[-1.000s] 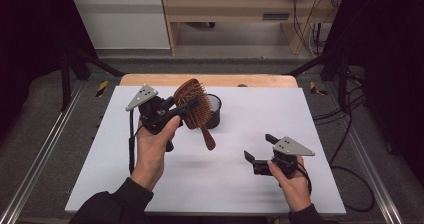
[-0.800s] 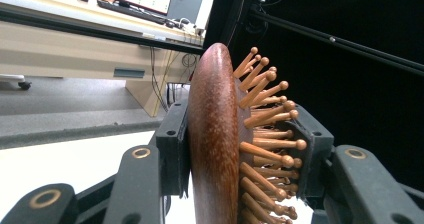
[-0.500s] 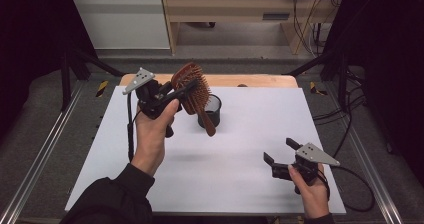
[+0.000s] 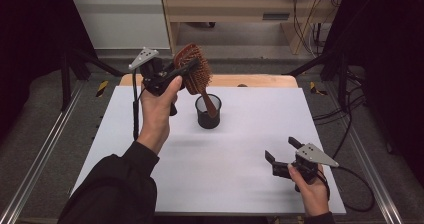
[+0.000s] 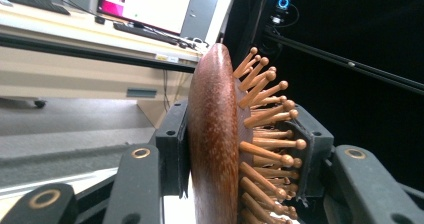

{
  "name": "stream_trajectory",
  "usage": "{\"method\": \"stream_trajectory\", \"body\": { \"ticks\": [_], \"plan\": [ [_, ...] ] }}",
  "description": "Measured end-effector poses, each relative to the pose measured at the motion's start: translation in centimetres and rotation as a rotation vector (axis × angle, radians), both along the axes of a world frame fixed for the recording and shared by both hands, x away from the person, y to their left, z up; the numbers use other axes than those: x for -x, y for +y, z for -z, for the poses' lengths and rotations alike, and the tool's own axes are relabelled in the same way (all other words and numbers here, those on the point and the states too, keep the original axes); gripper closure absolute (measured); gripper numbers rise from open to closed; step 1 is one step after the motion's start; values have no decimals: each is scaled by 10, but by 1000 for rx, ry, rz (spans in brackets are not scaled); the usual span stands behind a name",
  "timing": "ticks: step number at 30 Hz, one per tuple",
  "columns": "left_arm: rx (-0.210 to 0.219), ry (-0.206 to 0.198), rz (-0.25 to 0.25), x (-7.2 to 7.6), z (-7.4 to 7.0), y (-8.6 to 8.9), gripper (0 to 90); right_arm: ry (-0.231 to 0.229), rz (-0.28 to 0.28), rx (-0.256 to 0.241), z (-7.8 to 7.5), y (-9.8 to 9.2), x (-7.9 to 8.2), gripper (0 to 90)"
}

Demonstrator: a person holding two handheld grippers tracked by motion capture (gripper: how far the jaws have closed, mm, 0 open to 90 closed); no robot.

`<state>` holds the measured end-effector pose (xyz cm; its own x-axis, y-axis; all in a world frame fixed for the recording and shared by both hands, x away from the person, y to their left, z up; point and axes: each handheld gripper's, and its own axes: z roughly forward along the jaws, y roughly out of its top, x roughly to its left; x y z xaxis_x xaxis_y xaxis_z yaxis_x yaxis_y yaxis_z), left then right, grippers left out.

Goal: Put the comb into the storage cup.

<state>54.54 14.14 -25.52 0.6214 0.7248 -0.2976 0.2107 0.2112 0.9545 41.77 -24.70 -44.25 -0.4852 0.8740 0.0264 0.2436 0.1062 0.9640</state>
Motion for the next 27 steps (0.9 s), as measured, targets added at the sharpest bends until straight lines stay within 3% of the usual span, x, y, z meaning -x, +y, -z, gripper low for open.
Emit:
{"method": "stream_trajectory", "body": {
  "ticks": [4, 27],
  "plan": [
    [-35, -16, -21, -10, -1, -2, 518, 2, 1, 14, 3, -1, -2, 49],
    [-84, -56, -73, -37, 5, -7, 517, -5, 25, 4, 3, -4, -4, 27]
  ]
}}
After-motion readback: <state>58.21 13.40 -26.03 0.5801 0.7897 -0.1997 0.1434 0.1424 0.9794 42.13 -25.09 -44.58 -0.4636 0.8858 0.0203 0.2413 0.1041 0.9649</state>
